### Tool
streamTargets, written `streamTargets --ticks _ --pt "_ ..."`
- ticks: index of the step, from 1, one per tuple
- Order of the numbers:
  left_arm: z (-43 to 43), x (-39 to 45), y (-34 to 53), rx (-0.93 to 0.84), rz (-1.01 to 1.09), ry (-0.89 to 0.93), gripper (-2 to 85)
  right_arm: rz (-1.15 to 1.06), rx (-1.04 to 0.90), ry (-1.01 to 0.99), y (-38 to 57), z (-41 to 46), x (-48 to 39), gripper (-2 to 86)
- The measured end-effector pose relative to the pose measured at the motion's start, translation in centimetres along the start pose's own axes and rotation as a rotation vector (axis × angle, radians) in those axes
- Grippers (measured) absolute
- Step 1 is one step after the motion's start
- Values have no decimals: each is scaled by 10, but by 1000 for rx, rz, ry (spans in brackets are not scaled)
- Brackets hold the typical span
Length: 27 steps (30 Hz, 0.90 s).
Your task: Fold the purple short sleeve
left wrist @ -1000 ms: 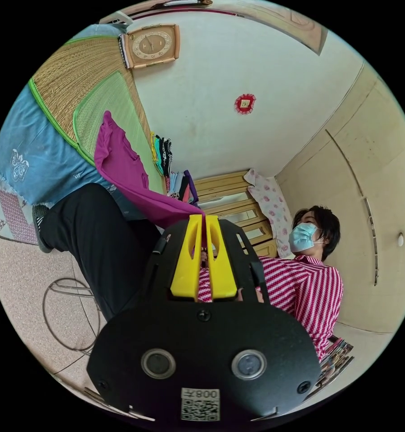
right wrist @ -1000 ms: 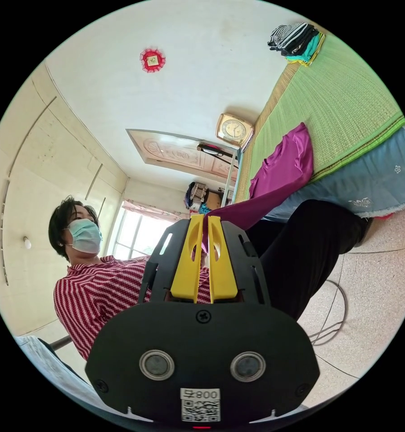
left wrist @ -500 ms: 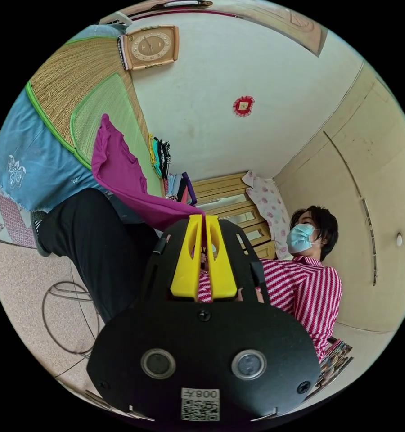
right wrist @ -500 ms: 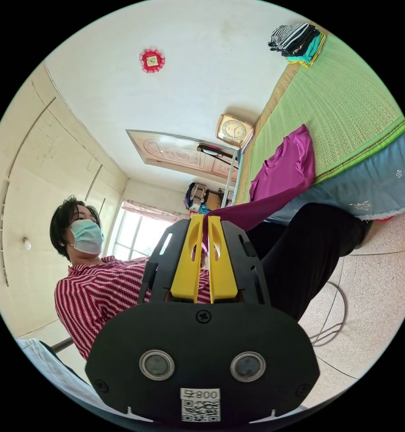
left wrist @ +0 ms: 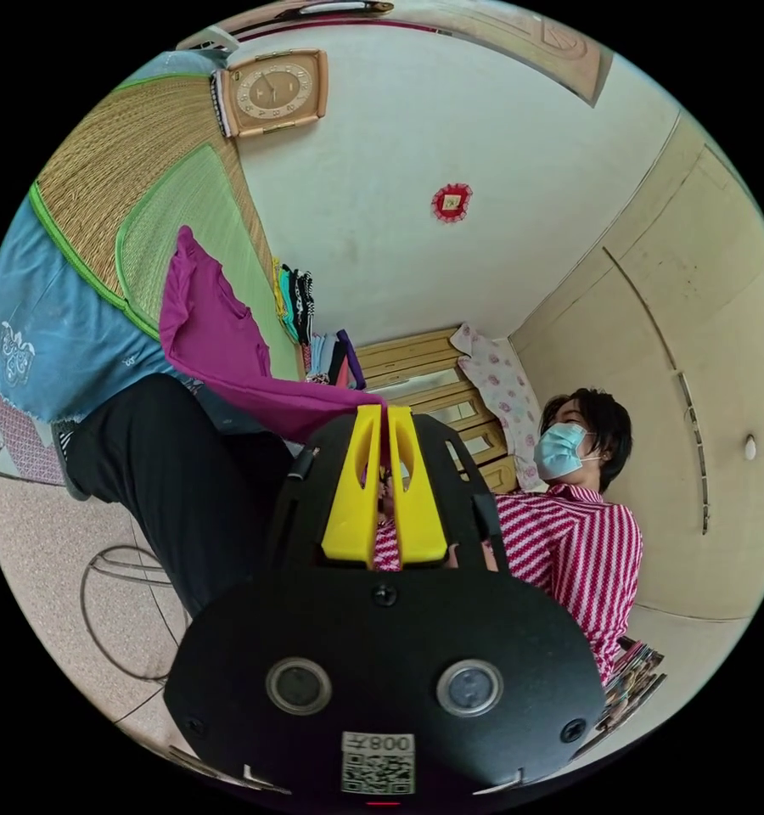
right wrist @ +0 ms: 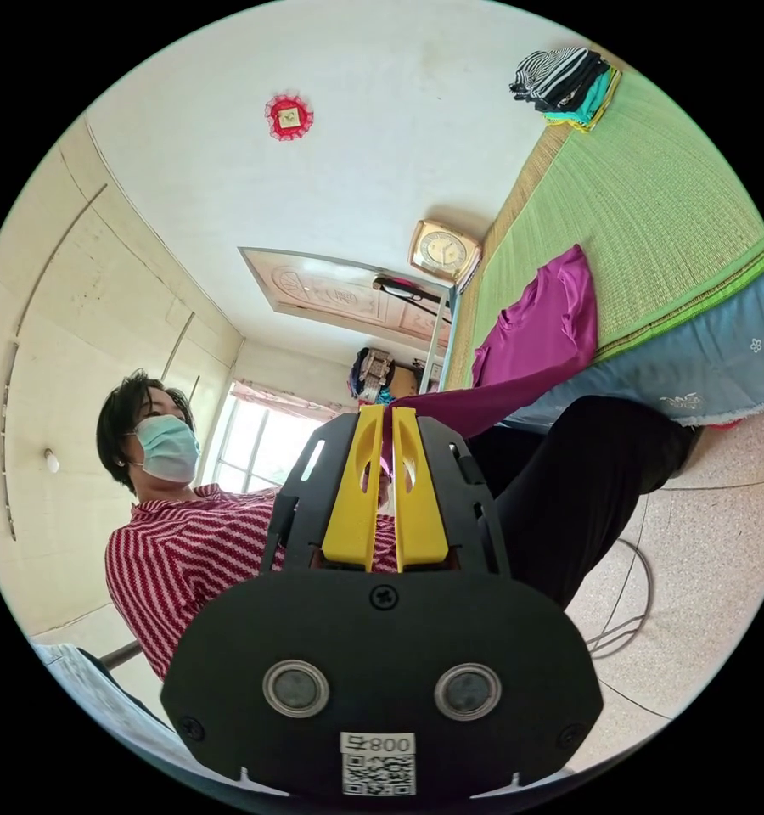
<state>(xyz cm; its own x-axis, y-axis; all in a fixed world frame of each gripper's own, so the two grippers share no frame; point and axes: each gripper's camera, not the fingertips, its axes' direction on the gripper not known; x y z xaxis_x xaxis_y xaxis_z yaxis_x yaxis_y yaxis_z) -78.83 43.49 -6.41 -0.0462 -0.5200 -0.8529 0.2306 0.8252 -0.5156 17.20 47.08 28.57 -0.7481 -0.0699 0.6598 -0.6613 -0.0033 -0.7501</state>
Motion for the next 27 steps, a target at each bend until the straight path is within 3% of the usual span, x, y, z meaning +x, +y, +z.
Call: streamTargets --ticks 9,27 --pt "12 -17 -83 52 0 -62 9 13 -15 43 -54 8 -29 16" --pt "69 -108 -311 118 -107 -233 10 193 -77 145 -261 46 -16 17"
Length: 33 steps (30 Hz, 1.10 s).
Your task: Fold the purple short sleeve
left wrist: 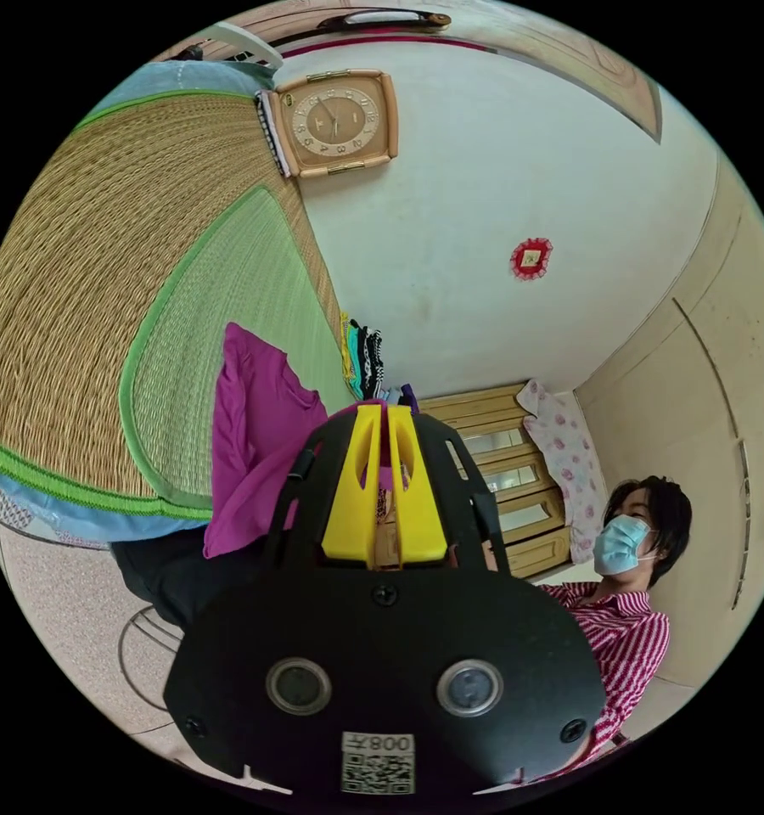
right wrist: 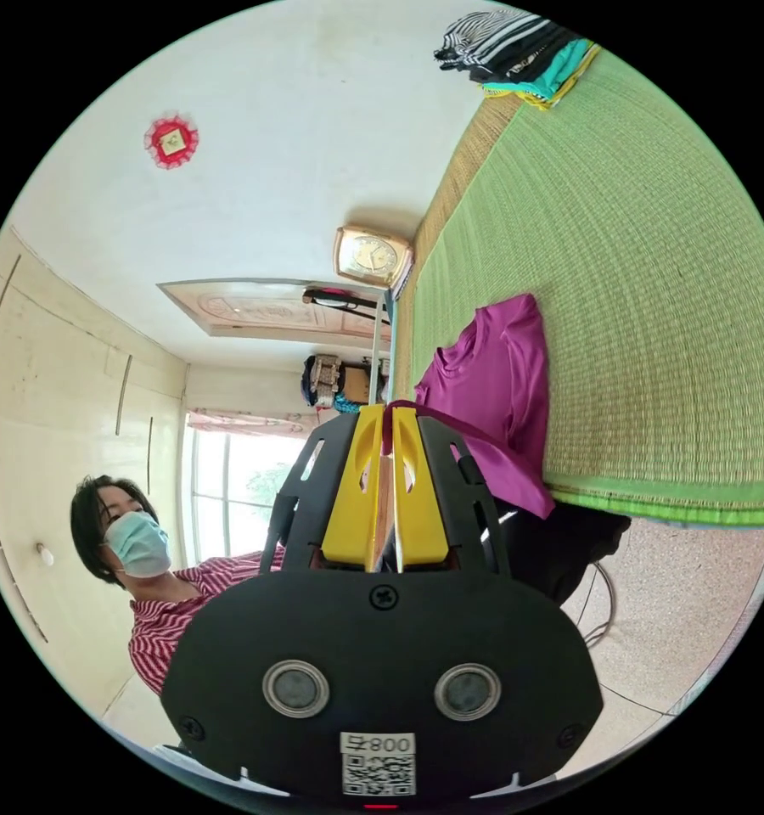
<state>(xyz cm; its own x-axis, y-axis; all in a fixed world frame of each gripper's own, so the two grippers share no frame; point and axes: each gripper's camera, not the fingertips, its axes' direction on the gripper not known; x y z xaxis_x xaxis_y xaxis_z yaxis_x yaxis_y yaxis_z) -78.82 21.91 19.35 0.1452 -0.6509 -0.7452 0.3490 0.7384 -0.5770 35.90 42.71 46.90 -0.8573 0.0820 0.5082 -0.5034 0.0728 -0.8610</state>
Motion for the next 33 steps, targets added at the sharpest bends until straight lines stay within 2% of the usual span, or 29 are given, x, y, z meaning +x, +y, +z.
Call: streamTargets --ticks 17,33 --pt "85 -83 -161 17 -148 -169 10 190 -29 23 -147 20 24 19" --pt "144 -143 -240 59 -201 -215 16 256 -53 22 -200 36 44 18"
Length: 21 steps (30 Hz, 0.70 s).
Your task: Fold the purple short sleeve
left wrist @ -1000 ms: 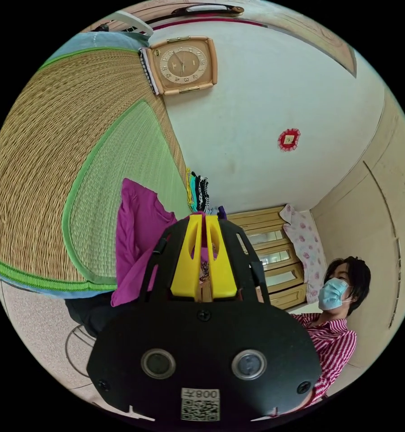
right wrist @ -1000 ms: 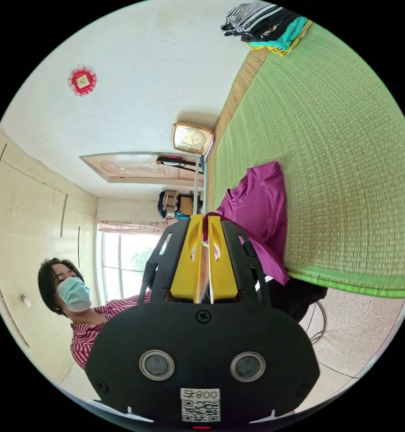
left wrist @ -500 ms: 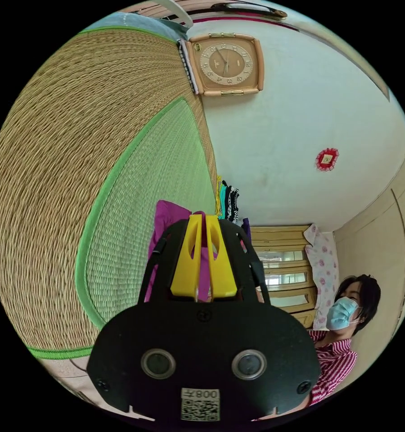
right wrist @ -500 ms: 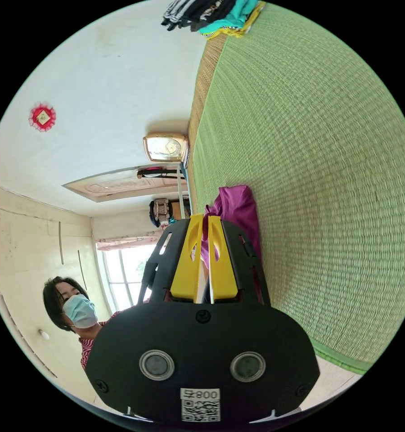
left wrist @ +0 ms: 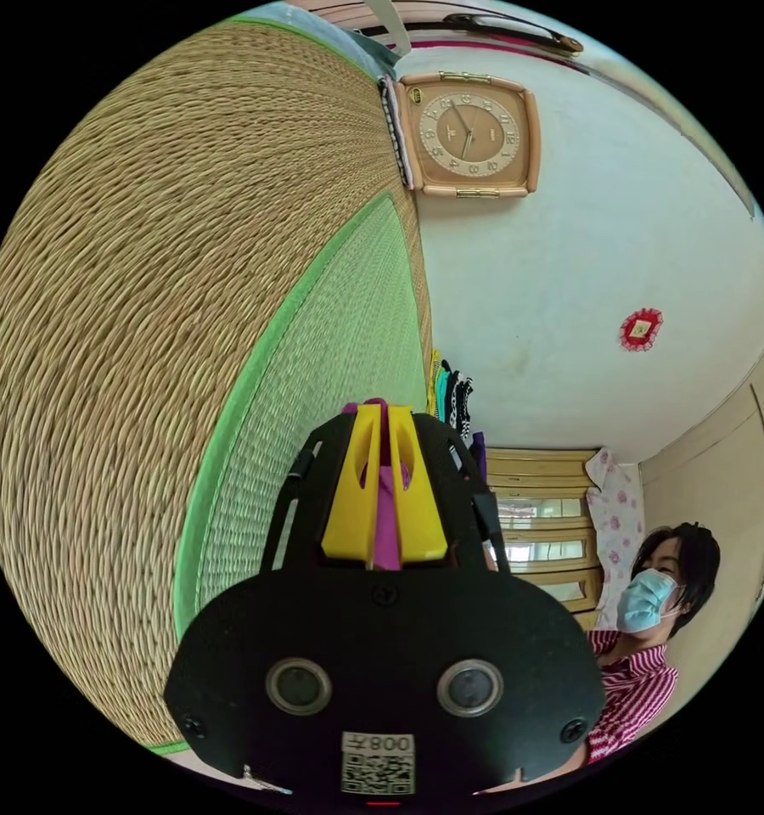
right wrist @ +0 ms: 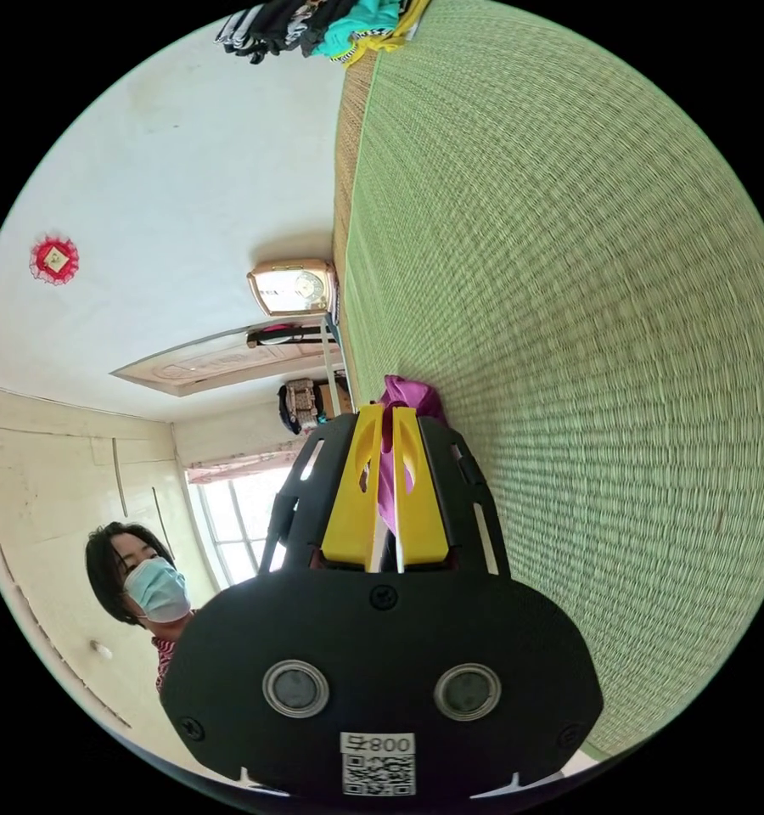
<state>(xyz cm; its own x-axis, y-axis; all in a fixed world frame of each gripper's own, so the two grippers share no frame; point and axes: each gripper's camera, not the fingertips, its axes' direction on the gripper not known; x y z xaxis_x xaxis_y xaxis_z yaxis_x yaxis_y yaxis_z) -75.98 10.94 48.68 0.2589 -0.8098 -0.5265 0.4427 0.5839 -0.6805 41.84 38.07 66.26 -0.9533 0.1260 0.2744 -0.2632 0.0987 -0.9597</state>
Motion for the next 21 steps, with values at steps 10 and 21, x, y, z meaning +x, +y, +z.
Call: streamTargets --ticks 10,21 --pt "13 8 -4 104 8 -68 35 6 49 -34 14 -6 14 15" --pt "202 79 39 -410 395 -474 5 -216 -71 223 70 97 -39 1"
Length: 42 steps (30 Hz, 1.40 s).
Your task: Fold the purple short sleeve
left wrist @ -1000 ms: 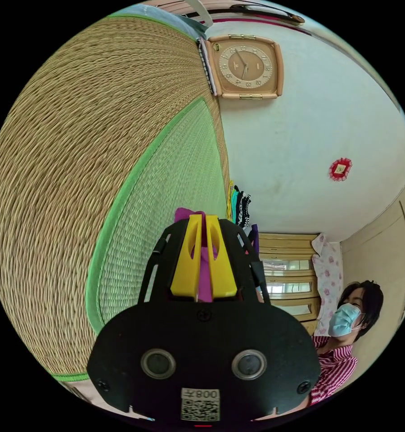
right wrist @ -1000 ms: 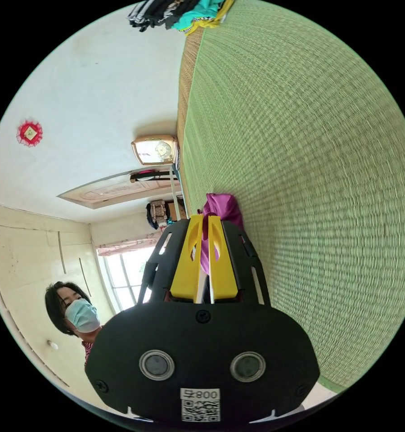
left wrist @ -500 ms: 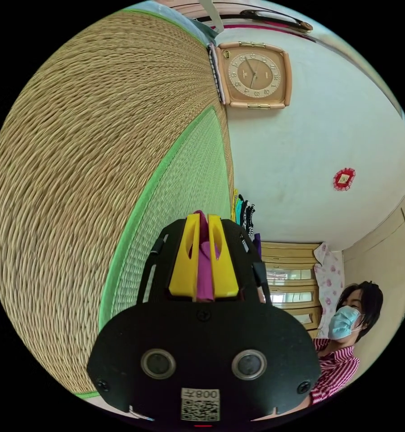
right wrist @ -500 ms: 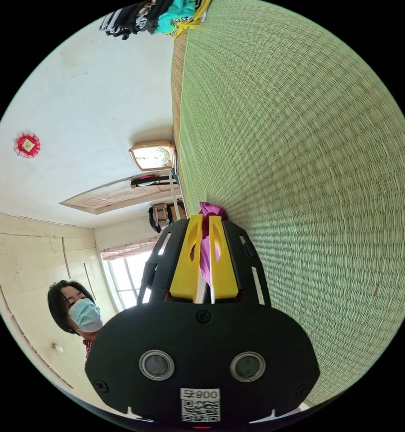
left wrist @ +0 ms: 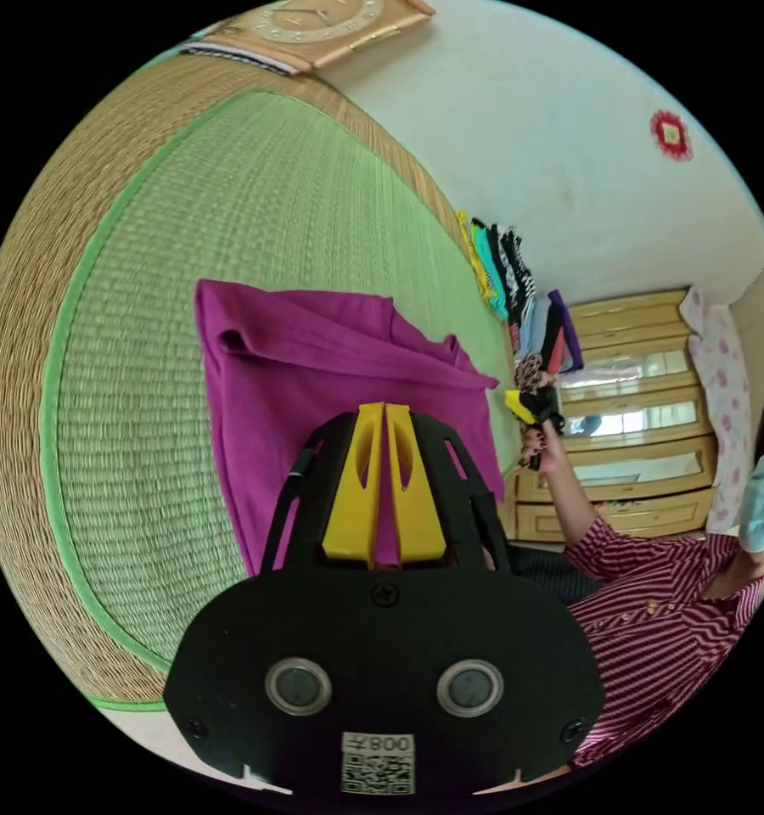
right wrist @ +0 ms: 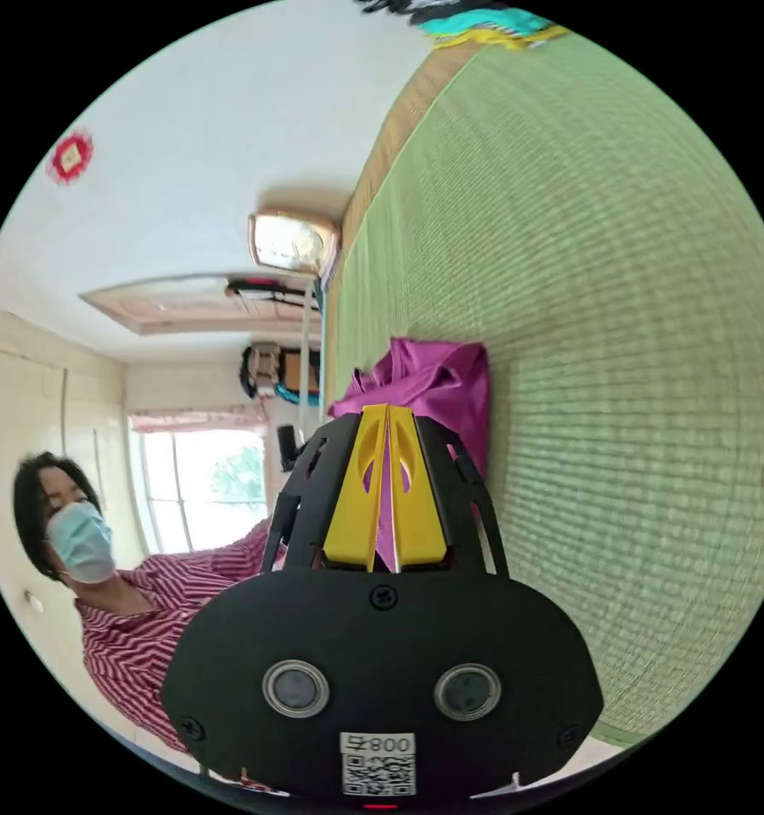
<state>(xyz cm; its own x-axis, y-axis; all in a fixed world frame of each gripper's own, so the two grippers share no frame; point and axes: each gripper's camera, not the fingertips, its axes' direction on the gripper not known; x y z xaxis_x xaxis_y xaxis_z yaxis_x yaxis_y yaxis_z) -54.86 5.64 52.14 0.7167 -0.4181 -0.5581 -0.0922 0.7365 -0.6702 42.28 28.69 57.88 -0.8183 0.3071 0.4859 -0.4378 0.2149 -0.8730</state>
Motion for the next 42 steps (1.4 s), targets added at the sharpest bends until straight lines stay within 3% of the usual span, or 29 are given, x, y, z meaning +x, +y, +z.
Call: streamTargets --ticks 5,14,34,42 --pt "31 26 -28 -28 37 -138 2 -136 -172 303 -10 103 -45 1" --pt "60 53 -45 -83 99 -203 1 -207 -212 475 -6 170 -48 1" --pt "71 69 -56 -30 100 -318 1 -268 -156 529 -22 203 -38 1" --pt "58 76 -48 49 112 -328 0 -322 -252 489 10 239 -33 1"
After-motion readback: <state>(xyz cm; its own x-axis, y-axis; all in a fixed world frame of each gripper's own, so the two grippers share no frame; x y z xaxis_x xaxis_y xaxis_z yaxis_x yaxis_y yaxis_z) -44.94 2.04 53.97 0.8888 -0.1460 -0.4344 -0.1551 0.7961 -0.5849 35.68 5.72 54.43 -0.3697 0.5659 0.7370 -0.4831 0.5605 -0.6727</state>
